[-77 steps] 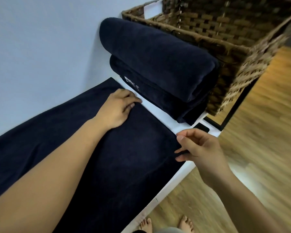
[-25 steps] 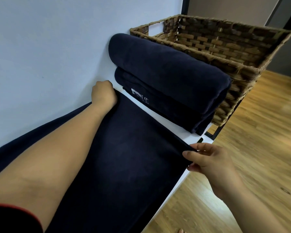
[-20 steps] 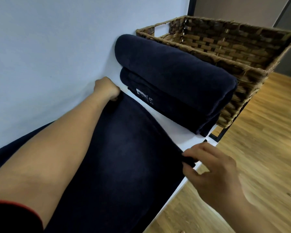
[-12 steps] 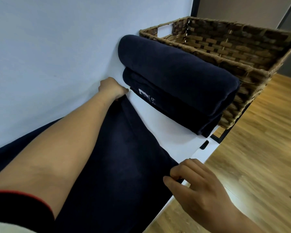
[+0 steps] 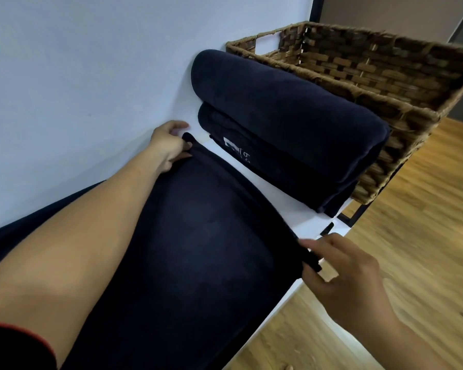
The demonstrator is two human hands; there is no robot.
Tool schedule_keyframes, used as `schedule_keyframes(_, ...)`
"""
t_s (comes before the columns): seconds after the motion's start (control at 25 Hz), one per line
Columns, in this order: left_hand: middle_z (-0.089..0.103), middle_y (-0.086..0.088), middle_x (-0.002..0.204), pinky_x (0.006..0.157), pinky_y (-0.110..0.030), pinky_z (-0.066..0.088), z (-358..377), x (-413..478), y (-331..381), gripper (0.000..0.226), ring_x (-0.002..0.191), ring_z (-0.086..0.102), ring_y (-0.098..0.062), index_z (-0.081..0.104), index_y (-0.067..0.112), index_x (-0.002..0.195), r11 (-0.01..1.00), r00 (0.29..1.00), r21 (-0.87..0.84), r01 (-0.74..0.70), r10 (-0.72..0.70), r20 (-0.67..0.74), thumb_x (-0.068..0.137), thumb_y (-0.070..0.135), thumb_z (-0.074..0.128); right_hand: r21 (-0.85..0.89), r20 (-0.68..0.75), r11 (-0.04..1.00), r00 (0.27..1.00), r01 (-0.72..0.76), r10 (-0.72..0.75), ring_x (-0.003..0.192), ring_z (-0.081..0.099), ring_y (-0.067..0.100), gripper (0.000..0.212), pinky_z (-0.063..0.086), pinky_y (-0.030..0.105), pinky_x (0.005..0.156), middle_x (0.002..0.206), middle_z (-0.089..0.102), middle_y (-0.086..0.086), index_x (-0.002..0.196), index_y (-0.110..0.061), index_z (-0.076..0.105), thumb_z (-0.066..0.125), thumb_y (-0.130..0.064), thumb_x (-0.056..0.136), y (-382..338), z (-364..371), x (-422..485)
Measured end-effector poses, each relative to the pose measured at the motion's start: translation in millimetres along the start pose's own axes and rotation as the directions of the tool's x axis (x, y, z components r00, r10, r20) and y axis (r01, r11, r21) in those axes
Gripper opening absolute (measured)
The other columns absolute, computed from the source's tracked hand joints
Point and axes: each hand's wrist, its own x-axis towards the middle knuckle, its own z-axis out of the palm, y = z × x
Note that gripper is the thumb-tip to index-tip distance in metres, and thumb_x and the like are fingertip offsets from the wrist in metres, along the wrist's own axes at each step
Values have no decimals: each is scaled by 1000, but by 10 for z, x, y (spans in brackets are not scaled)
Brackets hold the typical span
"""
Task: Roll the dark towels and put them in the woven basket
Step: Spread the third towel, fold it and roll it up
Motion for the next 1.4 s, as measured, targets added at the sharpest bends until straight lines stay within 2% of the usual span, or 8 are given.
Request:
schedule_keyframes(0.12, 54, 1, 86, 75, -22, 54, -197, 43, -18, 34, 83, 59, -16, 71, 17, 111, 867, 961, 419, -271, 220, 165, 86, -5, 65, -183, 92, 932, 949, 312, -300, 71, 22, 1, 26, 27, 10, 55, 78, 58, 2, 98, -11, 79, 57, -12, 85, 26, -34, 9)
schedule_keyframes(0.2, 62, -3, 93, 85, -28, 48, -326, 101, 25, 26, 90, 60, -21, 73, 16, 107, 483, 871, 731, -482, 351, 343, 82, 7, 74, -227, 146, 884, 912, 408, -383, 75, 18, 2, 26, 26, 15, 54, 78, 58, 5, 97, -9, 78, 55, -8, 85, 43, -54, 30)
schedule_keyframes(0.44, 56, -14, 92, 59, -35, 41, -543, 248, -15, 12, 82, 57, -36, 68, 1, 92, -210, 598, 731, -649, 453, 661, 88, 9, 61, -255, 91, 858, 895, 445, -437, 63, 54, 24, 19, 38, 28, 46, 76, 57, 9, 97, -4, 78, 63, 0, 85, -10, -98, 29)
schedule_keyframes(0.64, 51, -17, 78, 48, -30, 25, -442, 211, -163, 9, 73, 53, -37, 61, -5, 76, -272, 558, 722, -637, 483, 674, 84, -3, 59, -351, 176, 806, 879, 477, -443, 71, 50, 24, 23, 33, 28, 61, 80, 55, 9, 104, 1, 74, 59, 2, 87, -80, -27, -45)
schedule_keyframes(0.8, 57, -15, 90, 59, -39, 45, -583, 296, -131, 20, 84, 59, -38, 69, -2, 98, -309, 543, 658, -687, 384, 747, 95, 9, 52, -308, 250, 835, 886, 455, -391, 75, 52, 22, 23, 43, 29, 64, 85, 56, 3, 102, -7, 75, 62, -5, 83, -42, 35, -24)
schedule_keyframes(0.88, 61, -16, 97, 71, -41, 53, -614, 258, 8, 21, 85, 60, -36, 71, -2, 99, -257, 524, 585, -769, 272, 807, 93, 5, 53, -208, 219, 924, 936, 320, -275, 79, 54, 15, 25, 43, 21, 71, 86, 60, -5, 101, -14, 76, 57, -23, 88, -106, 17, -34)
schedule_keyframes(1.16, 58, -12, 71, 78, -40, 51, -243, 160, 414, 46, 79, 56, -28, 56, 5, 59, -62, 847, 847, -528, 41, 531, 96, 33, 55, 123, 119, 936, 941, -331, 317, 69, 57, 2, 27, 39, 5, 57, 73, 65, -19, 76, -37, 73, 79, -11, 76, -238, 23, 62)
schedule_keyframes(1.4, 53, -8, 117, 86, -35, 47, -72, 225, 450, 38, 107, 54, -29, 57, 8, 113, -149, 706, 701, -698, 21, 708, 79, 4, 72, 200, 258, 771, 792, -604, 554, 69, 65, 6, 32, 46, 23, 55, 78, 66, -10, 95, -42, 59, 81, -37, 73, -222, 35, 65)
